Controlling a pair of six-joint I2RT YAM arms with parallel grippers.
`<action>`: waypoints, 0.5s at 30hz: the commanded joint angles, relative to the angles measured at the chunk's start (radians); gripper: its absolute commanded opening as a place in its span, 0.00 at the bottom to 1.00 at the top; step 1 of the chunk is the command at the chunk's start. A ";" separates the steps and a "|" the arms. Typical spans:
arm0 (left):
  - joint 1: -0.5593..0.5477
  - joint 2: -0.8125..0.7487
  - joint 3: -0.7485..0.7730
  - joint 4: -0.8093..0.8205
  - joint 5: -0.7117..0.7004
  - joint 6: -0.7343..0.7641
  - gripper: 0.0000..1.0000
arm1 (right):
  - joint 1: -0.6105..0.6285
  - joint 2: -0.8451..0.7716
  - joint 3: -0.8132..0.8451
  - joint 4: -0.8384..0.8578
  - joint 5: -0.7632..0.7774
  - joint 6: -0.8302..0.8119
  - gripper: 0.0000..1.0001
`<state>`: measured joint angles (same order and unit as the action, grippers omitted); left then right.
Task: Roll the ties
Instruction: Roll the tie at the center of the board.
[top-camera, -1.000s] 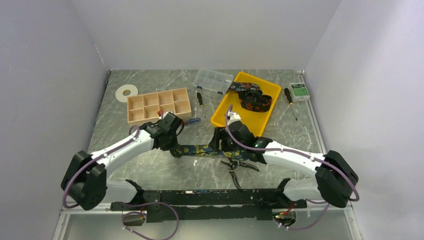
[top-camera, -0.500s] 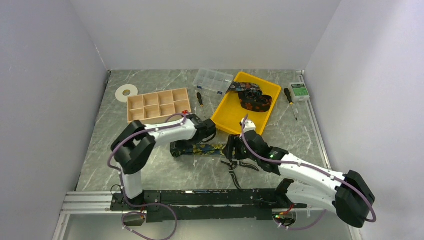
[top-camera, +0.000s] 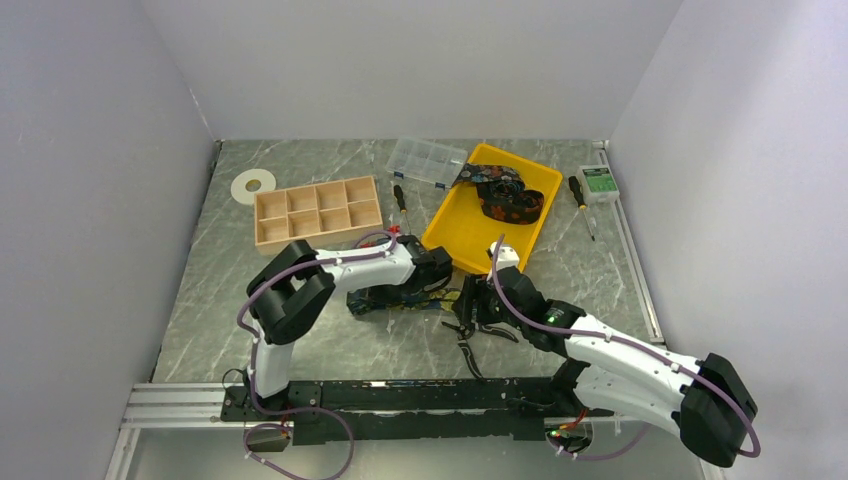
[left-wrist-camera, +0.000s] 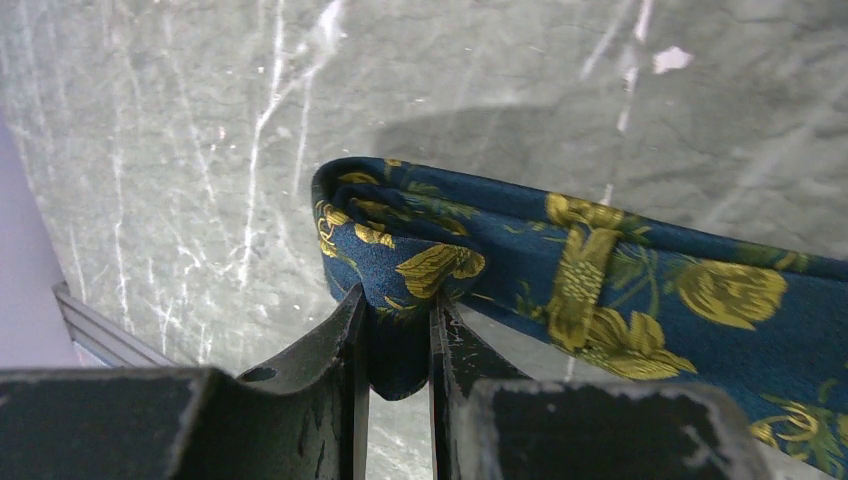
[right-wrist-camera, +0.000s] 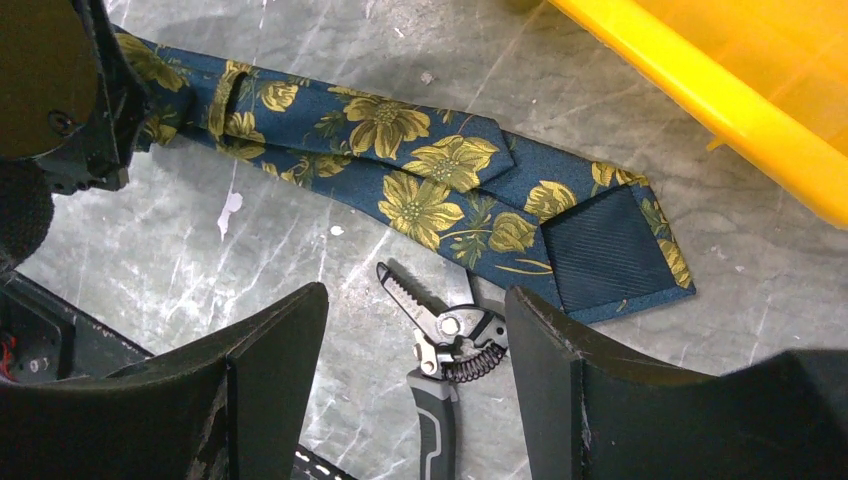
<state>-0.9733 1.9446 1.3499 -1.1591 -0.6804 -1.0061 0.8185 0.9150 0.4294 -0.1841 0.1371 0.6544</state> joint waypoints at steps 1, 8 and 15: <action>-0.011 -0.004 0.018 0.172 0.102 0.033 0.25 | -0.005 -0.020 -0.004 0.017 0.026 0.001 0.70; -0.014 -0.054 -0.026 0.291 0.216 0.082 0.60 | -0.005 -0.030 -0.011 0.013 0.029 0.004 0.70; -0.013 -0.132 -0.062 0.350 0.277 0.113 0.71 | -0.005 -0.022 -0.008 0.028 0.016 0.002 0.70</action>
<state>-0.9794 1.8751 1.3048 -0.9295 -0.4927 -0.9012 0.8165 0.9009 0.4194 -0.1852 0.1482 0.6563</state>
